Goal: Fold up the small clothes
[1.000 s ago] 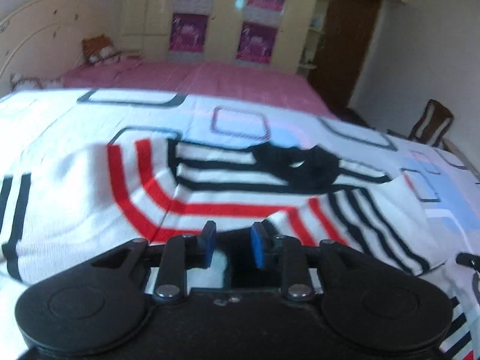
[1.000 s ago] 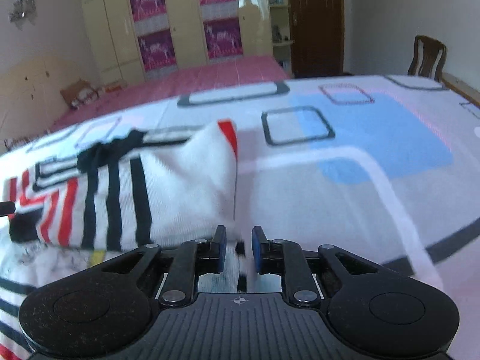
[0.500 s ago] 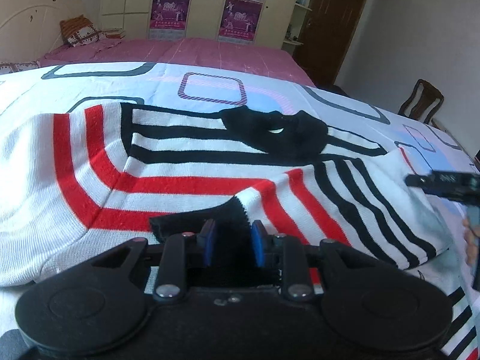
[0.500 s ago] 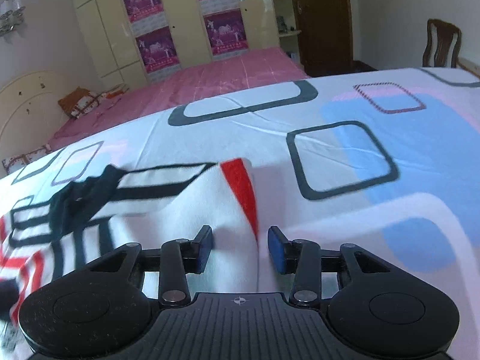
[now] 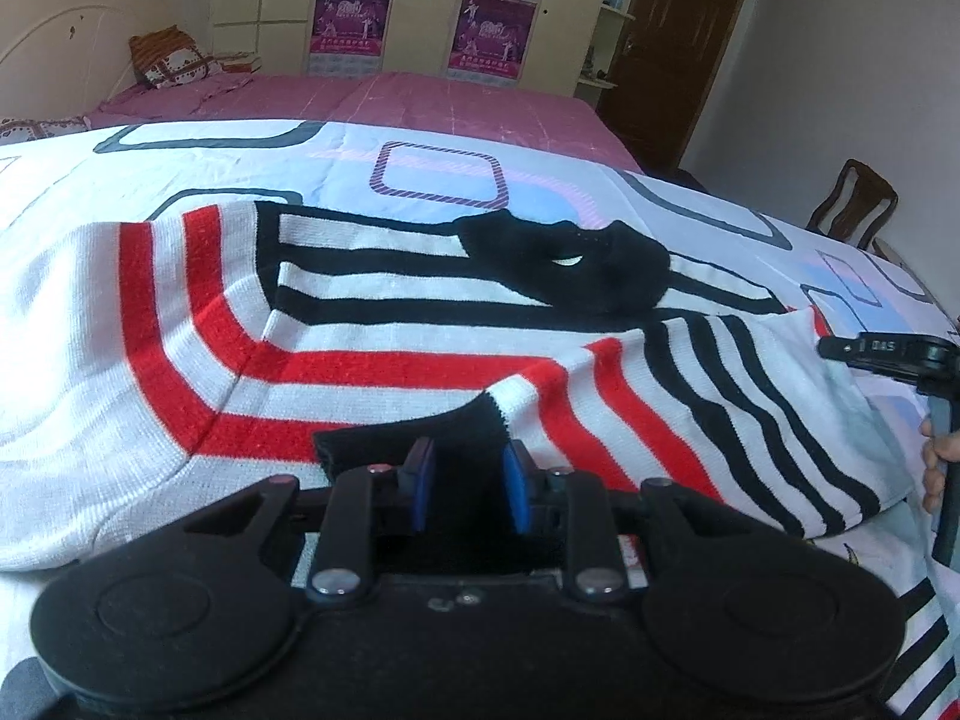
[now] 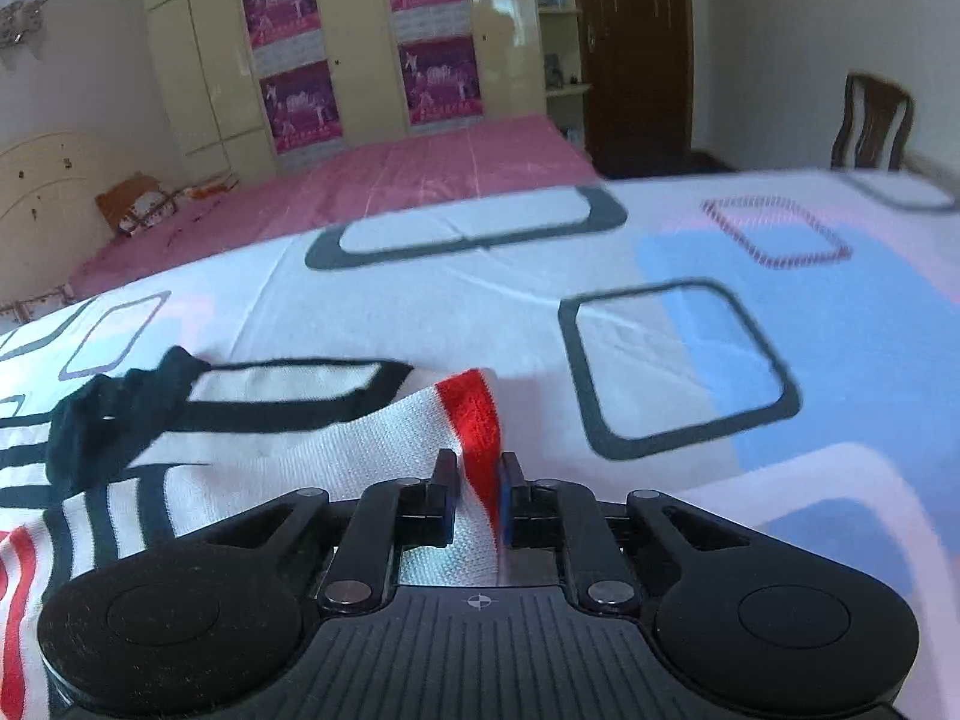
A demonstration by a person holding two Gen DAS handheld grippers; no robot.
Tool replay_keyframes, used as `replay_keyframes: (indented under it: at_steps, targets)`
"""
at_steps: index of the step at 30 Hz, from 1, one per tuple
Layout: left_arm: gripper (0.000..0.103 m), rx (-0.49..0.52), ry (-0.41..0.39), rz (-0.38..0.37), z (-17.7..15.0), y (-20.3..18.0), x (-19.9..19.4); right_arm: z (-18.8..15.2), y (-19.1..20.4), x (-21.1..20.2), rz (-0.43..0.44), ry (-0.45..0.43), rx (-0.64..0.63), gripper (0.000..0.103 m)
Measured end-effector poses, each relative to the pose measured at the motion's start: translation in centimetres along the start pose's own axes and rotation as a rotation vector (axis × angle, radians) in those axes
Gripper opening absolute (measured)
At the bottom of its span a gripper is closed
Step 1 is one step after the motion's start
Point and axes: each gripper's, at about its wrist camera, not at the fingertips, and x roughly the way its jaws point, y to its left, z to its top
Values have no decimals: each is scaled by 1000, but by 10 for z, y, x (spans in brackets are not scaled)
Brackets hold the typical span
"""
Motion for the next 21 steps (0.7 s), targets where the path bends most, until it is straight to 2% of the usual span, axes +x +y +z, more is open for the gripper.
replay_keyframes:
  at_steps: [7, 11, 14, 17, 19, 21]
  targets:
    - [32, -16, -8, 14, -4, 1, -23, -20, 36, -48, 97, -23, -83, 15]
    - [37, -24, -10, 37, -11, 9, -43, -45, 60, -41, 116, 68, -144, 15]
    - [39, -65, -5, 62, -18, 23, -59, -56, 71, -41, 79, 68, -189, 15]
    - [41, -106, -11, 92, -27, 41, -75, -51, 81, -57, 135, 49, -166, 15]
    - [43, -134, -13, 114, -32, 53, -84, -54, 94, -65, 152, 38, -194, 15]
    - [43, -163, -14, 132, -37, 67, -93, -61, 109, -61, 165, 71, -221, 15]
